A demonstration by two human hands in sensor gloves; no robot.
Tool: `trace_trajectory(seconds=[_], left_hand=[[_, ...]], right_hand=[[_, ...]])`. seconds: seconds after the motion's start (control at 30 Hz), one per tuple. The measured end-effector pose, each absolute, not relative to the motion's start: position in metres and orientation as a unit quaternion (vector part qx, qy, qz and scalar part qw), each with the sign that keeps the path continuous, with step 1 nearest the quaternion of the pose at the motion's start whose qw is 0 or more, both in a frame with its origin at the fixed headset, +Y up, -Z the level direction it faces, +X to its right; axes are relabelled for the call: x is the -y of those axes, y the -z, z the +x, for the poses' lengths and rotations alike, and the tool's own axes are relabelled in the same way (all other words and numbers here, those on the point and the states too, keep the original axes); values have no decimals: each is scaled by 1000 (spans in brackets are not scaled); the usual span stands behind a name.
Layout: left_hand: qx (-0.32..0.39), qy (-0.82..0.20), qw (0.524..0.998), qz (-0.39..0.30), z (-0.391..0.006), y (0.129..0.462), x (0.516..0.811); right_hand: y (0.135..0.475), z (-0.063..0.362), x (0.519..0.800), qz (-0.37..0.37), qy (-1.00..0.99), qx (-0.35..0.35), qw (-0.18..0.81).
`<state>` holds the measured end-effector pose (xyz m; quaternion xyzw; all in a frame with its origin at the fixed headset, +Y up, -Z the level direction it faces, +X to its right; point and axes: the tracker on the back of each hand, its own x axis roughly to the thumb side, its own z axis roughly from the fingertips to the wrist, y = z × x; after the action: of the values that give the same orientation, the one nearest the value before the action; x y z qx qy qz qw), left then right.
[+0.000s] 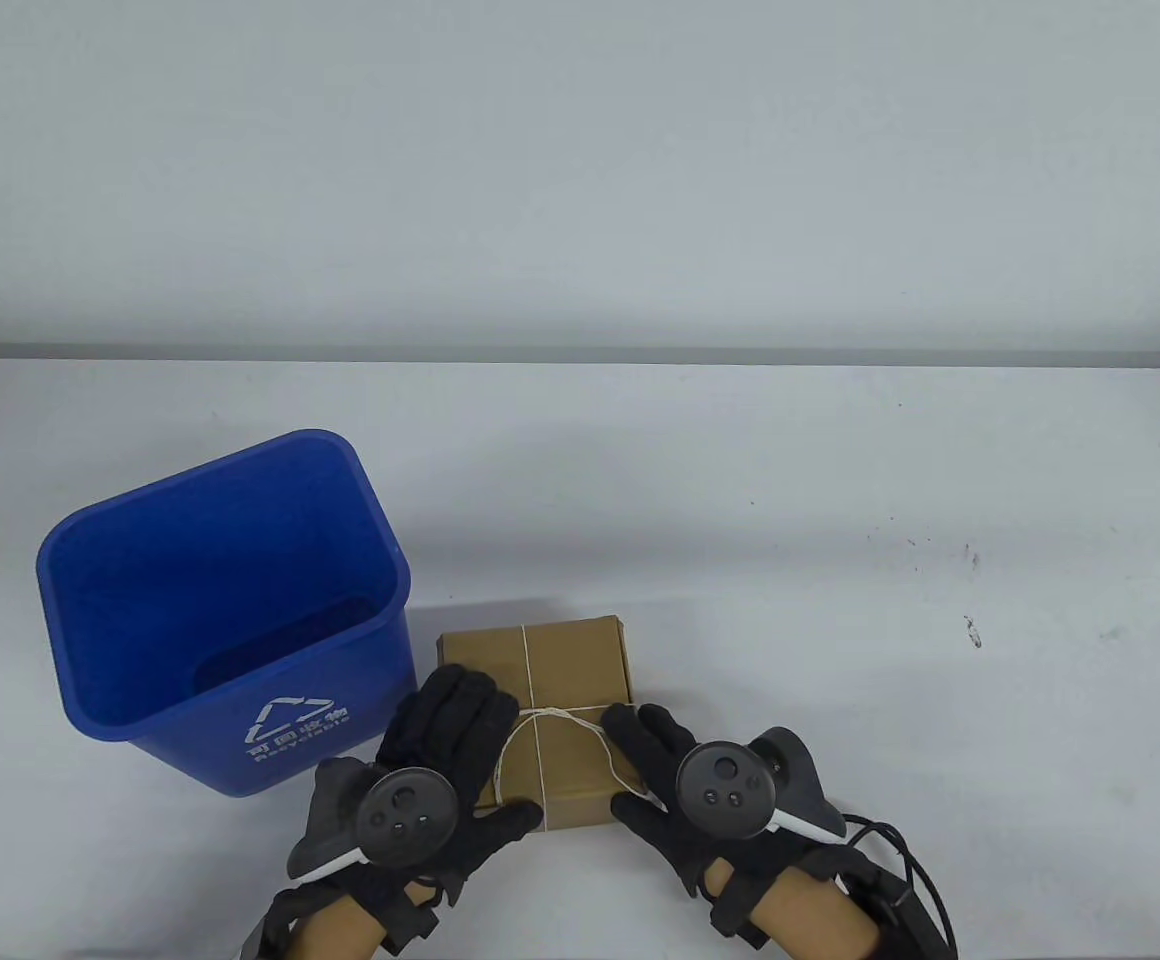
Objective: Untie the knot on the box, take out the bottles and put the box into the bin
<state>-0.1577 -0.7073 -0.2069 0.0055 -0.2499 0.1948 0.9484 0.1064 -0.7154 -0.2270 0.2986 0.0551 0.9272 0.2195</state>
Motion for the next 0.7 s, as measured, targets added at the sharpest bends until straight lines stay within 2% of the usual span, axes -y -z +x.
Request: trace_trajectory(seconds=[0.17, 0.33, 0.43, 0.7], left_hand=[[254, -189, 949, 0, -148, 217, 695], [238, -175, 951, -90, -139, 232, 705], [242, -191, 950, -55, -142, 232, 708], [276, -213, 936, -41, -148, 232, 717]], right_hand=[[226, 112, 705, 289, -931, -15, 224], [225, 118, 699, 262, -940, 9, 217], [227, 123, 696, 249, -944, 26, 217], [237, 139, 692, 234, -942, 13, 241]])
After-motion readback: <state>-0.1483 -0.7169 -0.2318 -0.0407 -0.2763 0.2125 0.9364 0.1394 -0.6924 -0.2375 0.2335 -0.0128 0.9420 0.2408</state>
